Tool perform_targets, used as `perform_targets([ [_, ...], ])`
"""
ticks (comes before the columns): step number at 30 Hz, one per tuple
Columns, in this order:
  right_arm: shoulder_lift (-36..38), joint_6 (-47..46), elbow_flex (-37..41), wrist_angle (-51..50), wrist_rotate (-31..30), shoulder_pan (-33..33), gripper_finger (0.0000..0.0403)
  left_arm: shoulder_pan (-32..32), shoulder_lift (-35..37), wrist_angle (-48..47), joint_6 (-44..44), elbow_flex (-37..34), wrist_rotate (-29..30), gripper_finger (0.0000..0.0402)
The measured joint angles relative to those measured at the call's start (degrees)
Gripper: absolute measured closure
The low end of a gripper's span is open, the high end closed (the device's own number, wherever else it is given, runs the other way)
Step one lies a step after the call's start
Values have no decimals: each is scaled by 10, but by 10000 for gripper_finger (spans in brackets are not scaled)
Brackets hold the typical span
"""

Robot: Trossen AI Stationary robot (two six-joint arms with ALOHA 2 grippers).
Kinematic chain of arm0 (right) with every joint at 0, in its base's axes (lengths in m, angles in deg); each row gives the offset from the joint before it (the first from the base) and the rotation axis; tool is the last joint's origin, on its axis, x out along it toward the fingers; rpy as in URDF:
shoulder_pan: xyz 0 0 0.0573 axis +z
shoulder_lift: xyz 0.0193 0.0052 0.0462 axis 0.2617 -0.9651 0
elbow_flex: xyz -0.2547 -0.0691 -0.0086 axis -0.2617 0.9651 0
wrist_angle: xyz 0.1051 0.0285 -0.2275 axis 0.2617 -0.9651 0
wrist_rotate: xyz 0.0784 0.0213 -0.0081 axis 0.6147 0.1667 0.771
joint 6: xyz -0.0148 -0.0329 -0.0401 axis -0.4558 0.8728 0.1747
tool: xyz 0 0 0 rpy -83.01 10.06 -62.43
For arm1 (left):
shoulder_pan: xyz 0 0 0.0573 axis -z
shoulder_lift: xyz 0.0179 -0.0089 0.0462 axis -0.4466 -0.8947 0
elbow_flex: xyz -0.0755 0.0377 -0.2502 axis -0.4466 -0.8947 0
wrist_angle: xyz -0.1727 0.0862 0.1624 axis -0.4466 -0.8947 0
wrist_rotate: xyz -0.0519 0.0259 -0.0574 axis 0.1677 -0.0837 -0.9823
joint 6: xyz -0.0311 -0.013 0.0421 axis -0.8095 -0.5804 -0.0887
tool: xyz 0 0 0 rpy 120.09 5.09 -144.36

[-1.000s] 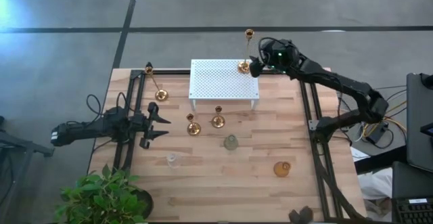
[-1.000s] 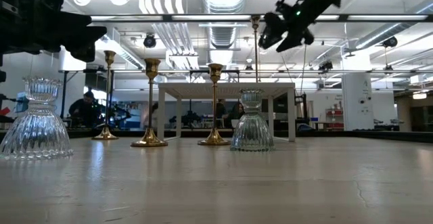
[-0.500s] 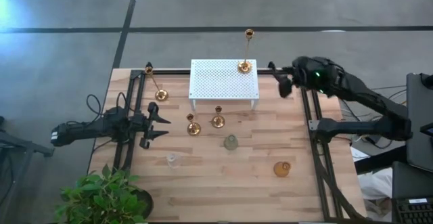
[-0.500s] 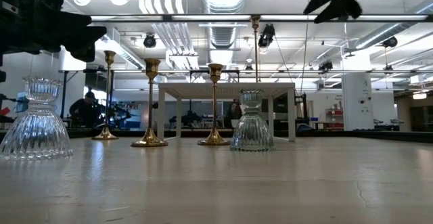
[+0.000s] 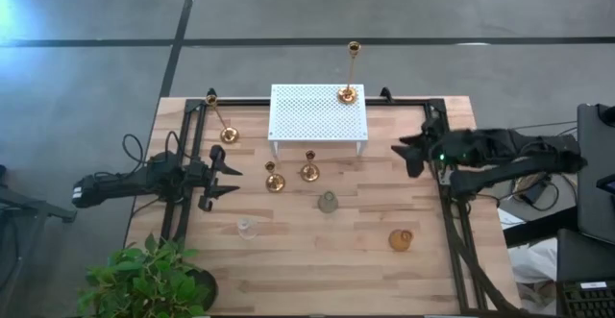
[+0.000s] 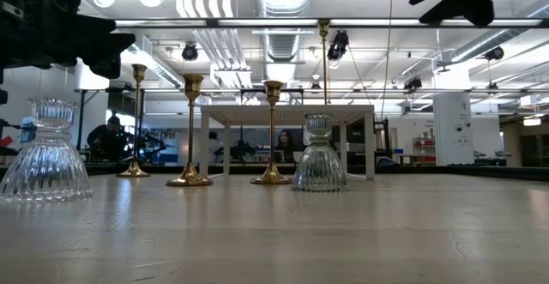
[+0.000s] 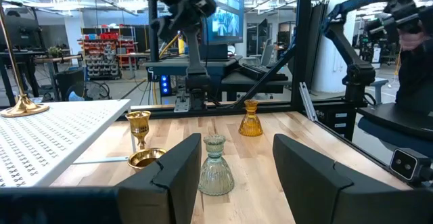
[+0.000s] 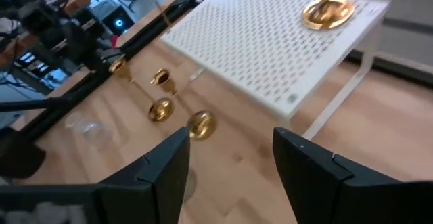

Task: Pick & Place candle stick holders
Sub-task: Put the brown glass candle holder on the shelf

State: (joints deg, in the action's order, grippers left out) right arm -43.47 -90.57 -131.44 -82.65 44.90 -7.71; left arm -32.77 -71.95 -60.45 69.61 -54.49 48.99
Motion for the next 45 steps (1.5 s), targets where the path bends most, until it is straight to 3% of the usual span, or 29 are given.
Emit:
perform_targets([
  [6,-48,-149,-8,-61,-93,150,209,0,0,0,0,0,0,211],
  [13,-138,-396,-57,-229,-126,304,209,0,0,0,0,0,0,211],
  [18,-220,-555,-108,-336,-124,397,209,0,0,0,0,0,0,211],
  [24,-318,-701,-169,-427,-34,484,209,0,0,0,0,0,0,211],
  [30,-396,-725,-208,-411,77,514,209,0,0,0,0,0,0,211],
  [38,-472,-720,-243,-401,88,520,202,0,0,0,0,0,0,211],
  [45,-528,-726,-237,-352,116,524,146,0,0,0,0,0,0,211],
])
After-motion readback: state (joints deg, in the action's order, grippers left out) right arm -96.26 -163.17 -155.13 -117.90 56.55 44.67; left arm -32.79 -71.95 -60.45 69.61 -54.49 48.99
